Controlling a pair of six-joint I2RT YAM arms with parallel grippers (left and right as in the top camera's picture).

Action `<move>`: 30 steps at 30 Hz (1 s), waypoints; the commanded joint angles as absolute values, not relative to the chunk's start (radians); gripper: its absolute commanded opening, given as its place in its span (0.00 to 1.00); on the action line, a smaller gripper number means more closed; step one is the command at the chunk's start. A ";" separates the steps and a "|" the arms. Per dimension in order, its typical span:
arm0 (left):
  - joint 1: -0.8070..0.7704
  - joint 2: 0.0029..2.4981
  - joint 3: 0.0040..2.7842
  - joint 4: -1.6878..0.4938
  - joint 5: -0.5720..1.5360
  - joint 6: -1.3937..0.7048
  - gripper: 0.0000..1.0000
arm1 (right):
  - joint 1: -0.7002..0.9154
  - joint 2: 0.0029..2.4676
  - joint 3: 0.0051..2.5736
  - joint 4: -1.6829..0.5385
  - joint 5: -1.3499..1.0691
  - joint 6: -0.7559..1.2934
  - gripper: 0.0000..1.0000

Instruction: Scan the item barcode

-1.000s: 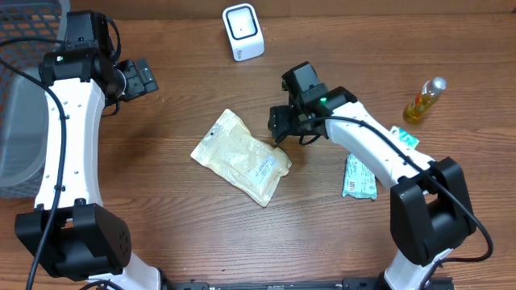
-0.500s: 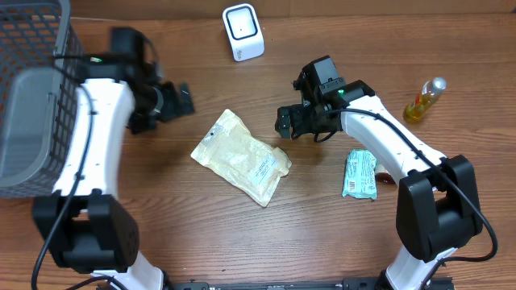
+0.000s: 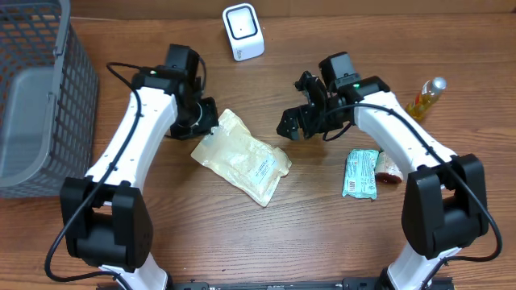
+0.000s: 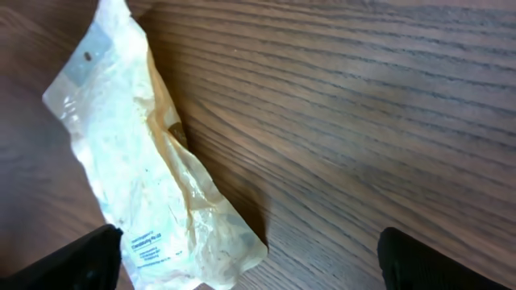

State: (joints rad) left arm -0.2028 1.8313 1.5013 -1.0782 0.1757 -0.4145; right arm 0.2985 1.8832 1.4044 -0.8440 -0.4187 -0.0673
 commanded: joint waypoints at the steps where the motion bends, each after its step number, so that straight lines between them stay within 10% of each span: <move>1: -0.245 1.833 1.448 -1.070 0.107 -0.487 0.04 | 0.289 1.861 1.413 -0.843 -0.486 -0.160 0.97; 30: -0.290 1.943 1.139 -0.765 0.102 -0.521 0.04 | 0.292 2.094 1.413 -0.771 -0.708 -0.189 0.90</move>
State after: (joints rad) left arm -0.2901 1.8950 1.1538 -0.7708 0.1131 -0.5034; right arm 0.2897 2.0777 1.4044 -0.7776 -0.6224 -0.1776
